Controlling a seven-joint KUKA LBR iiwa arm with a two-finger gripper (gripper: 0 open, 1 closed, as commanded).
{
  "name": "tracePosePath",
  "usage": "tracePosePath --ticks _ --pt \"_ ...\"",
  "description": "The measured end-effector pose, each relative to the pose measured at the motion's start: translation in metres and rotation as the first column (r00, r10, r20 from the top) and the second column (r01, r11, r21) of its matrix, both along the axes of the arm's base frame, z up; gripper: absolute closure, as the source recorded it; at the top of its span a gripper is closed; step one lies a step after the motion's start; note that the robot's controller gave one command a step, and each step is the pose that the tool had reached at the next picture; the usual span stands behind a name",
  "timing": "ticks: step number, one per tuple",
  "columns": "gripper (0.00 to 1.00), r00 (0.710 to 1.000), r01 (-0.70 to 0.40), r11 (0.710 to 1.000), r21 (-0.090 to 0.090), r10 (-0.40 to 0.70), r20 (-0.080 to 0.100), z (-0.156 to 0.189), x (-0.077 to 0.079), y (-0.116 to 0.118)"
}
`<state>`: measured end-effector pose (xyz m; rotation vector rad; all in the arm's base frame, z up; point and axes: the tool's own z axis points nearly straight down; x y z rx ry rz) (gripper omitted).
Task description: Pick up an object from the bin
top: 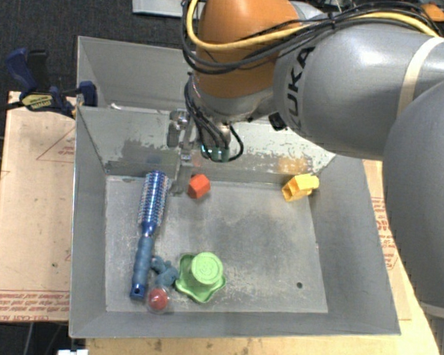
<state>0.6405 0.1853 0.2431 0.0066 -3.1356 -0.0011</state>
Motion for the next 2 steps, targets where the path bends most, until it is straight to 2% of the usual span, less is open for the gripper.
tracePosePath --ticks 1,2 --pt "0.0 0.954 -0.3 0.954 0.002 0.3 0.007 -0.1513 -0.0511 0.0148" --pt "1.0 0.955 -0.298 0.955 0.001 0.298 0.01 -0.1484 -0.0494 0.014"
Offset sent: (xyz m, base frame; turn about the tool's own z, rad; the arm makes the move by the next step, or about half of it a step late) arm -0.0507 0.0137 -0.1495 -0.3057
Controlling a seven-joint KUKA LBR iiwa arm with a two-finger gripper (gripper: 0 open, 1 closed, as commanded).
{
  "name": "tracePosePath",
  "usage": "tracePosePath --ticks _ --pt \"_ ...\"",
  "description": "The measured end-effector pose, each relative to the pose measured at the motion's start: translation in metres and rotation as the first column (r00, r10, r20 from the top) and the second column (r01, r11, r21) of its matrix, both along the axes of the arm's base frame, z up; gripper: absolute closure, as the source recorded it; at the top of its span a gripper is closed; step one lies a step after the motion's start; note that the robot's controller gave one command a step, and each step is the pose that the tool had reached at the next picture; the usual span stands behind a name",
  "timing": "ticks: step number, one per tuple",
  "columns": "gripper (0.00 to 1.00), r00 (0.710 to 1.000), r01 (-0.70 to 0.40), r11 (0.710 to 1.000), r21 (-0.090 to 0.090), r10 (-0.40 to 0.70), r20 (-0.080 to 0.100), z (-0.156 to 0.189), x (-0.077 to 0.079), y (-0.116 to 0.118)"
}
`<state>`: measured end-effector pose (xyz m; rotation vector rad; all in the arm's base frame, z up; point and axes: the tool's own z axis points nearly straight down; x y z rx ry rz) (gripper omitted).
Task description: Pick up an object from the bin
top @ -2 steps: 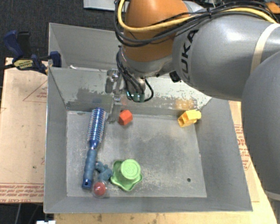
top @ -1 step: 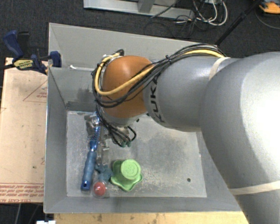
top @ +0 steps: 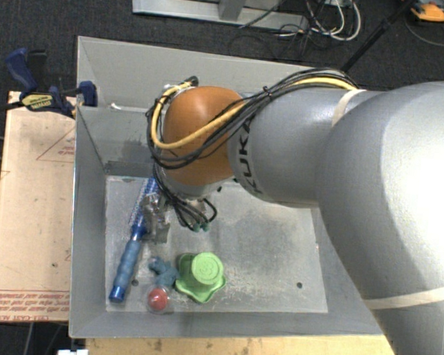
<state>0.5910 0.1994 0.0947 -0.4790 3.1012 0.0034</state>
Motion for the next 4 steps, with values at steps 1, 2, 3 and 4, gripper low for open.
tracePosePath --ticks 1,2,3,4 --pt "1.0 0.966 -0.256 0.967 -0.009 0.255 -0.029 -0.0174 0.0514 0.0527" --pt "0.0 0.969 -0.247 0.969 0.003 0.247 -0.003 -0.0216 0.0523 0.0545" --pt "1.0 0.969 -0.247 0.969 -0.001 0.247 -0.007 -0.0214 0.0523 0.0528" --pt "0.0 0.97 -0.245 0.97 0.003 0.245 0.002 -0.0216 0.0531 0.0541"
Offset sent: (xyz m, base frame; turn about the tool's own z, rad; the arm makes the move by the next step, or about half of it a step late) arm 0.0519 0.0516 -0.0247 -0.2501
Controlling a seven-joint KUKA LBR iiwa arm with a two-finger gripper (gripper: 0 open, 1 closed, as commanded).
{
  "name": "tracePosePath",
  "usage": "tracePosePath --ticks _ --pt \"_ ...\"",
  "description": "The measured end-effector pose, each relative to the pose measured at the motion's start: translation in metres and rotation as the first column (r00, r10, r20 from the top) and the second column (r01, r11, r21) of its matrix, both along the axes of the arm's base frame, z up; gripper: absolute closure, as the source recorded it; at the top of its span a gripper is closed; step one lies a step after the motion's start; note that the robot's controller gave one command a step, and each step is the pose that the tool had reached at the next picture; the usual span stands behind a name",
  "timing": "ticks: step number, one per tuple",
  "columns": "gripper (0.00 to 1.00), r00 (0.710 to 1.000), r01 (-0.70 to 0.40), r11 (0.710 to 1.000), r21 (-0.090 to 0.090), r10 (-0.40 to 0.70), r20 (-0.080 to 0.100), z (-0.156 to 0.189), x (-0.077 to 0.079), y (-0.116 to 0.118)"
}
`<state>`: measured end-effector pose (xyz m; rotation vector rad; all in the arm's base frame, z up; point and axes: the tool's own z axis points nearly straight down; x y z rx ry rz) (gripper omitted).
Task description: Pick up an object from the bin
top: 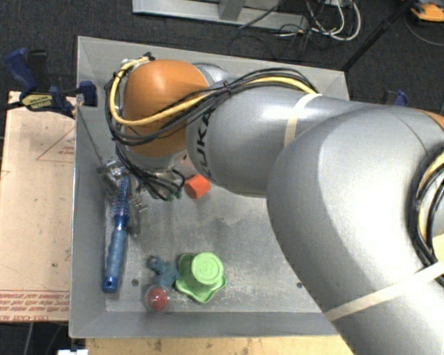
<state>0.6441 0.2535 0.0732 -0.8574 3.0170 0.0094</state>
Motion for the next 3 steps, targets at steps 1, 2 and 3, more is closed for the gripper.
tracePosePath --ticks 1,2,3 --pt "1.0 1.0 -0.001 1.0 -0.007 0.001 -0.002 -0.003 0.0 -0.004" --pt "1.0 0.958 -0.288 0.958 -0.007 0.288 0.002 0.036 0.01 -0.026" --pt "1.0 0.955 -0.298 0.955 -0.006 0.298 0.007 0.159 -0.011 -0.017"
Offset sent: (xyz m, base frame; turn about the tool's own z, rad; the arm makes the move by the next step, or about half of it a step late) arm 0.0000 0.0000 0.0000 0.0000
